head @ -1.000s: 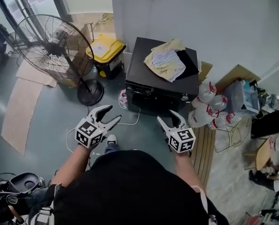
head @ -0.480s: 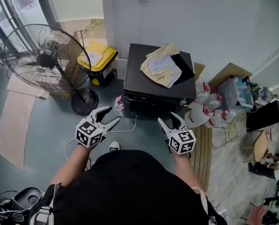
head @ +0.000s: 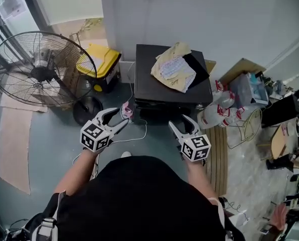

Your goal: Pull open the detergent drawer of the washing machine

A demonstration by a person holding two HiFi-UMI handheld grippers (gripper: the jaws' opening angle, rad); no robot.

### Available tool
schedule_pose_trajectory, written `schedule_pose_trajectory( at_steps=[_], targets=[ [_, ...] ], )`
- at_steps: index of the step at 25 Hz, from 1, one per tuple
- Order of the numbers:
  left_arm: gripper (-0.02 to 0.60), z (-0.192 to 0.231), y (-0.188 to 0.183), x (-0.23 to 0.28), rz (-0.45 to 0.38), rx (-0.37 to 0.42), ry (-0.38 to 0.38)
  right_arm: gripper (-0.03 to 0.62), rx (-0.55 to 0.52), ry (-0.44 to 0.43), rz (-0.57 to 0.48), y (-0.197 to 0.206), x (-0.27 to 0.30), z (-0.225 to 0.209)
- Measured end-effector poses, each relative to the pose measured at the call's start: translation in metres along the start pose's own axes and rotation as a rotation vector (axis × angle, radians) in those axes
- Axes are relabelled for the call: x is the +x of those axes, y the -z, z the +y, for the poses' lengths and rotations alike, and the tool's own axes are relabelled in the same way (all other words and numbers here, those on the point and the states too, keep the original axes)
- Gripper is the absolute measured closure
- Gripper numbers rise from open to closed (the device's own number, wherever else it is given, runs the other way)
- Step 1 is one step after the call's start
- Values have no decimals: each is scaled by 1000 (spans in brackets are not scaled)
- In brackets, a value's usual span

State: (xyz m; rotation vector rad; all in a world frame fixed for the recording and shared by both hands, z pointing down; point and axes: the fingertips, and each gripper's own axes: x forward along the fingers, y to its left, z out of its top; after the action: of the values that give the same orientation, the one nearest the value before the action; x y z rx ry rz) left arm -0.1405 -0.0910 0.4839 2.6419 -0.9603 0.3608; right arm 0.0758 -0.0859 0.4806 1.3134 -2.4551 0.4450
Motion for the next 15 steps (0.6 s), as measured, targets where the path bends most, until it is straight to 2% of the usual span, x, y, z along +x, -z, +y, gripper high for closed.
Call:
schedule_pose_trajectory(
  at_steps=[6, 15],
  targets=[
    [341, 26, -3, 3, 15, 9, 59, 341, 15, 41, 2, -10, 21, 9],
    [341, 48, 8, 3, 32, 6, 120, 341, 47, 79, 33, 2, 38, 26]
  ],
)
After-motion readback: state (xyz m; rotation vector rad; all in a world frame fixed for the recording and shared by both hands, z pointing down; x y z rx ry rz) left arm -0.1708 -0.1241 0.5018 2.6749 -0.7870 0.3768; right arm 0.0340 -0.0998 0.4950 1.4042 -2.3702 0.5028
